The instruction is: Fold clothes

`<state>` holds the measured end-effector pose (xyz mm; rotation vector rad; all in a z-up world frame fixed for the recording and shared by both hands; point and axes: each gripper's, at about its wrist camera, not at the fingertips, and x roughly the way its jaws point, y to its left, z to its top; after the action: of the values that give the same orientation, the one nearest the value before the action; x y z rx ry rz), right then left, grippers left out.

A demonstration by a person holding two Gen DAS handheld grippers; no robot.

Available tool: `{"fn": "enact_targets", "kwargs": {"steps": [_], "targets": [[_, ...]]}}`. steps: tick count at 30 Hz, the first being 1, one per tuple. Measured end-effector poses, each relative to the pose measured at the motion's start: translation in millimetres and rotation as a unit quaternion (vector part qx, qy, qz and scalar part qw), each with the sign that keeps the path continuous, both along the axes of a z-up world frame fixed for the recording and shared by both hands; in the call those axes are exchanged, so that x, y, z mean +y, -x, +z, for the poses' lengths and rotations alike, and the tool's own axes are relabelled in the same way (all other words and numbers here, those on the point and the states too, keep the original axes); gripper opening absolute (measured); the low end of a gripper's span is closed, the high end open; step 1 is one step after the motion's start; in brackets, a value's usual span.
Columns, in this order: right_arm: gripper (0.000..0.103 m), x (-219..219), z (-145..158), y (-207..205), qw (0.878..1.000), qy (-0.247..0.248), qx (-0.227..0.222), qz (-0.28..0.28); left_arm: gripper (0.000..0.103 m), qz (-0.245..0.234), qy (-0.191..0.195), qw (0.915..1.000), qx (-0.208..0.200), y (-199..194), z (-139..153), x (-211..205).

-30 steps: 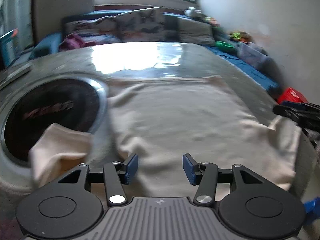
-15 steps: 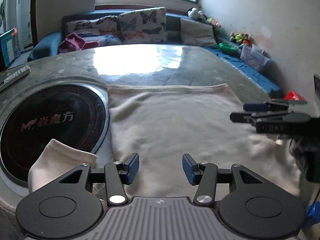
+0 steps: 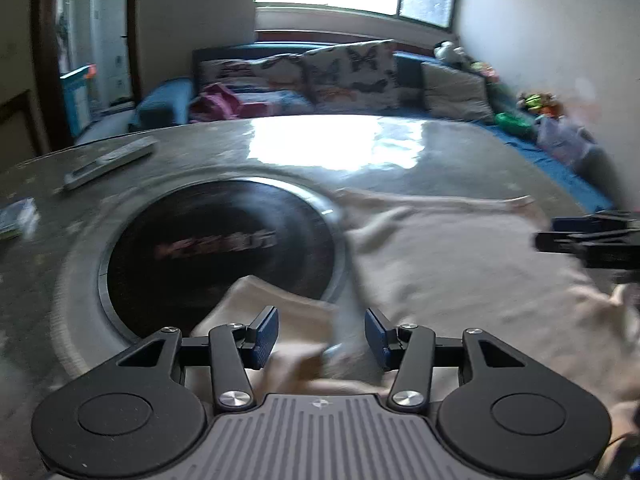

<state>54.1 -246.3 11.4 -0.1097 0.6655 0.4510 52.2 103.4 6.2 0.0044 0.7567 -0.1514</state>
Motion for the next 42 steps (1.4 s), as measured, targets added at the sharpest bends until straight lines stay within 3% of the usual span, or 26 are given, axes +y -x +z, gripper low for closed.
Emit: {"fn": "enact_targets", "kwargs": {"steps": [5, 14, 20, 21, 22, 26, 32, 37, 42], "targets": [[0.059, 21.7, 4.4, 27.2, 0.999, -0.006, -0.006, 0.04, 0.051, -0.019, -0.015, 0.9997, 0.001, -5.5, -6.2, -1.8], [0.059, 36.0, 8.0, 53.8, 0.998, -0.018, -0.012, 0.062, 0.046, -0.027, -0.029, 0.9991, 0.014, -21.7, -25.3, -11.8], [0.059, 36.6, 4.9, 60.2, 0.998, -0.025, -0.007, 0.059, 0.022, -0.024, -0.033, 0.9991, 0.003, -24.5, -27.1, -6.8], [0.059, 37.1, 4.9, 61.0, 0.998, -0.026, -0.007, 0.058, 0.013, -0.021, -0.027, 0.9994, 0.003, -25.4, -26.4, -4.1], [0.059, 37.9, 5.1, 61.8, 0.998, -0.027, -0.007, 0.057, 0.009, -0.016, -0.017, 0.9997, 0.002, -26.0, -25.1, -0.6], [0.059, 41.4, 8.2, 69.7, 0.997, -0.028, -0.009, 0.067, 0.008, 0.019, 0.036, 0.999, -0.018, -17.1, -9.6, 25.6], [0.059, 50.2, 10.9, 78.4, 0.996, -0.022, -0.013, 0.082, 0.008, 0.086, 0.085, 0.9904, -0.067, 12.4, 21.0, 77.6], [0.059, 66.6, 12.7, 89.7, 0.993, -0.02, -0.01, 0.115, 0.008, 0.139, 0.081, 0.9832, -0.086, 43.4, 29.9, 117.5], [0.058, 96.4, 12.5, 106.3, 0.984, -0.004, -0.007, 0.178, 0.011, 0.178, 0.059, 0.9804, -0.059, 54.8, 12.8, 140.6]]}}
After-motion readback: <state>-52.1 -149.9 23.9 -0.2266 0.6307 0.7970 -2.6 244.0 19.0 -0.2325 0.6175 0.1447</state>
